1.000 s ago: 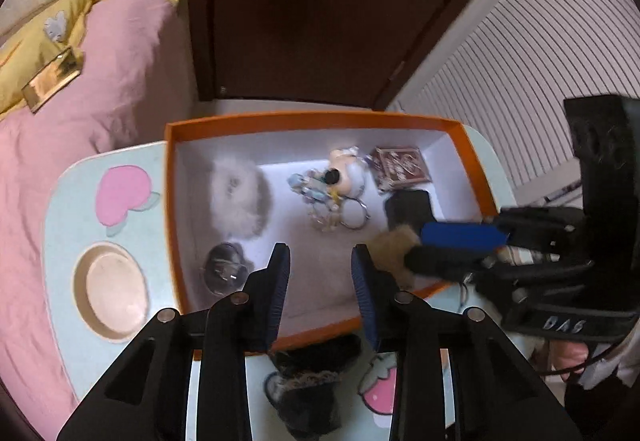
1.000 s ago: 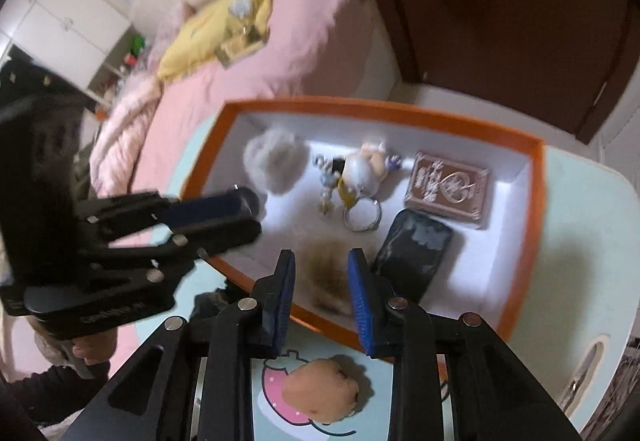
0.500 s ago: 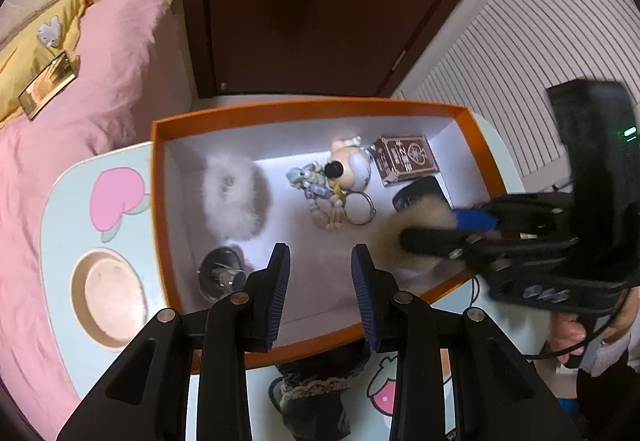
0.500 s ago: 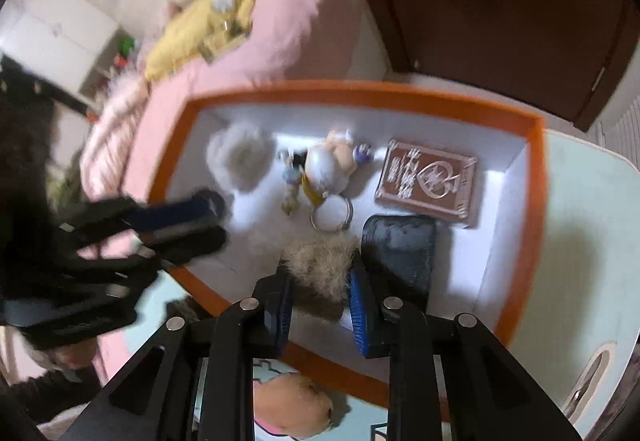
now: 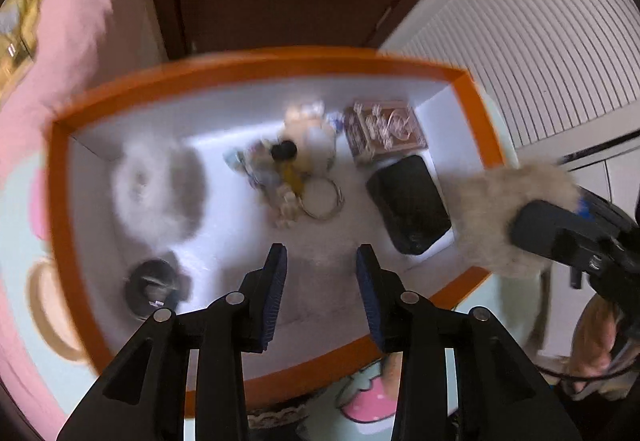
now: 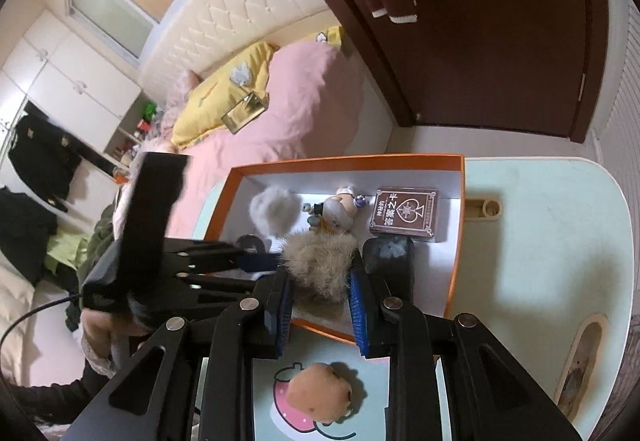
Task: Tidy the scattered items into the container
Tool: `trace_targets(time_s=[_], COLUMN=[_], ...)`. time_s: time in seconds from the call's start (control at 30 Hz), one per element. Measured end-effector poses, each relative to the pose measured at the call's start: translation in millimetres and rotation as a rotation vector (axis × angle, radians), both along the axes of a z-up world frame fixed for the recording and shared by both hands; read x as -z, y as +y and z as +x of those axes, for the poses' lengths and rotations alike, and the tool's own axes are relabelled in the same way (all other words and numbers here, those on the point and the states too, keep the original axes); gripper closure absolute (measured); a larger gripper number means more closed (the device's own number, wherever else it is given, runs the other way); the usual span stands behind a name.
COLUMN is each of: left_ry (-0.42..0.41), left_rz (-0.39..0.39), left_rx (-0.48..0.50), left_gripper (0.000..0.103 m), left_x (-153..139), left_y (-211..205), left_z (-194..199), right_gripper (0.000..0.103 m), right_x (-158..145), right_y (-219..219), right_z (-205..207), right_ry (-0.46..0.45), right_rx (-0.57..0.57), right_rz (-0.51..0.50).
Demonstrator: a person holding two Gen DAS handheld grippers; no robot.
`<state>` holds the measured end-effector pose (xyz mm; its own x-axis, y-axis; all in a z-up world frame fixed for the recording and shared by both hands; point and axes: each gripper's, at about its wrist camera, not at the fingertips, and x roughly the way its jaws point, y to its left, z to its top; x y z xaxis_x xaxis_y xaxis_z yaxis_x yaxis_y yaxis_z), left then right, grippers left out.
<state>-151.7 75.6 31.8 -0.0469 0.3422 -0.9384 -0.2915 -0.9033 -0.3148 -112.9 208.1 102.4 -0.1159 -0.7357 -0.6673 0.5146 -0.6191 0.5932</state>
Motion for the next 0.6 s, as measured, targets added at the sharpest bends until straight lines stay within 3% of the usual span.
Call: trace_targets(time_s=[0.17,0.4,0.6], left_ry=[0.056,0.085,0.116], left_rz=[-0.016,0.040,0.033], left_rx=[0.015,-0.021,-0.038], left_gripper=[0.070,0.071,0.071], left_x=[-8.2,-12.3,-15.9], left_y=[5.4,-5.9,-10.6], left_z=[8.2,18.9,23.0], right_gripper=[0.079,0.079,0.079], right_x=[2.1,6.0,9.5], right_y=[7.8,11.6,7.4], right_z=[0.4,3.3,6.5], right_ry=[-0.014,-0.023,-0.018], right_rx=[0.014,0.023,0.017], right_rz=[-0.015,-0.003,0.015])
